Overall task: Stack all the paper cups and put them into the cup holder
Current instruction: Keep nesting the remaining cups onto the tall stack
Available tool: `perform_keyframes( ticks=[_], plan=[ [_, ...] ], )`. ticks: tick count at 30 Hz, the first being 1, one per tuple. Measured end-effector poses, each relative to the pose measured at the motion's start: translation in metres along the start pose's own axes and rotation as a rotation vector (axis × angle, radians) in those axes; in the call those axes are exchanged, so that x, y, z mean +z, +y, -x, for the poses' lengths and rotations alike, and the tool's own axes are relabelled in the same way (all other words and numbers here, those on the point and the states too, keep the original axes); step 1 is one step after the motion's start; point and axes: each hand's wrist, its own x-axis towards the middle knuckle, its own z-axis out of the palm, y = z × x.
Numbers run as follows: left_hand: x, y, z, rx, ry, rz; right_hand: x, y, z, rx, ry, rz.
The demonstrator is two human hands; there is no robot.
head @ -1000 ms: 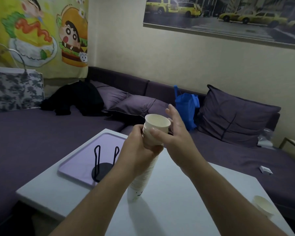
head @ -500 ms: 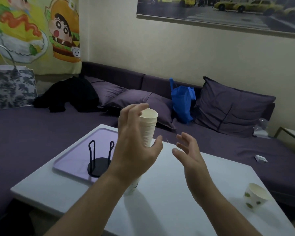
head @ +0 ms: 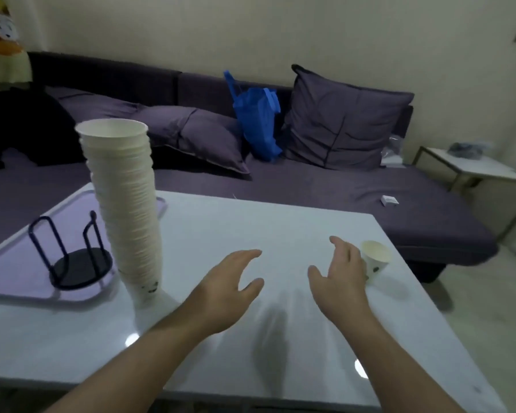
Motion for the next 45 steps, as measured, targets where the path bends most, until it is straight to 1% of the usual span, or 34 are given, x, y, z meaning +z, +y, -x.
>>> perform_keyframes(
  ticks=[3,6,10,12,15,17,19,22,26,28,30,33,40,45],
  plan=[
    [0.024,0.002,-0.017,-0.006,-0.021,0.043,-0.011,0.031,-0.02,-0.02,0.116,0.217],
    [0.04,0.003,-0.024,-0.014,-0.024,0.109,-0.021,0.058,-0.043,0.035,0.167,0.302],
    [0.051,-0.001,-0.029,-0.034,-0.032,0.148,-0.012,0.086,-0.066,0.147,0.104,0.206],
    [0.052,-0.002,-0.029,-0.034,-0.025,0.157,-0.008,0.091,-0.07,0.148,0.105,0.14],
    [0.051,-0.001,-0.028,-0.031,-0.015,0.153,-0.012,0.09,-0.07,0.132,0.138,-0.038],
    [0.049,0.0,-0.026,-0.047,-0.012,0.164,-0.018,0.082,-0.068,0.141,0.093,-0.135],
    [0.046,0.004,-0.024,-0.077,-0.006,0.202,-0.023,0.068,-0.062,0.123,0.016,-0.239],
    [0.041,0.011,-0.022,-0.076,0.008,0.261,-0.027,0.038,-0.044,0.023,-0.148,-0.429],
    [0.025,0.032,-0.014,-0.041,-0.042,0.272,-0.026,-0.012,-0.01,-0.136,-0.354,-0.561],
    [0.013,0.04,-0.008,-0.013,0.002,0.279,-0.025,-0.031,0.002,-0.203,-0.413,-0.605],
    [-0.003,0.044,-0.002,0.023,0.087,0.303,-0.026,-0.048,0.011,-0.211,-0.421,-0.659],
    [-0.034,0.052,0.011,0.076,0.224,0.32,-0.03,-0.077,0.024,-0.171,-0.391,-0.794],
    [-0.098,0.056,0.052,0.196,0.403,0.343,-0.029,-0.154,0.054,-0.297,-0.292,-0.844],
    [-0.136,0.042,0.075,0.183,0.548,0.367,-0.046,-0.217,0.047,-0.393,-0.215,-0.901]
  ],
)
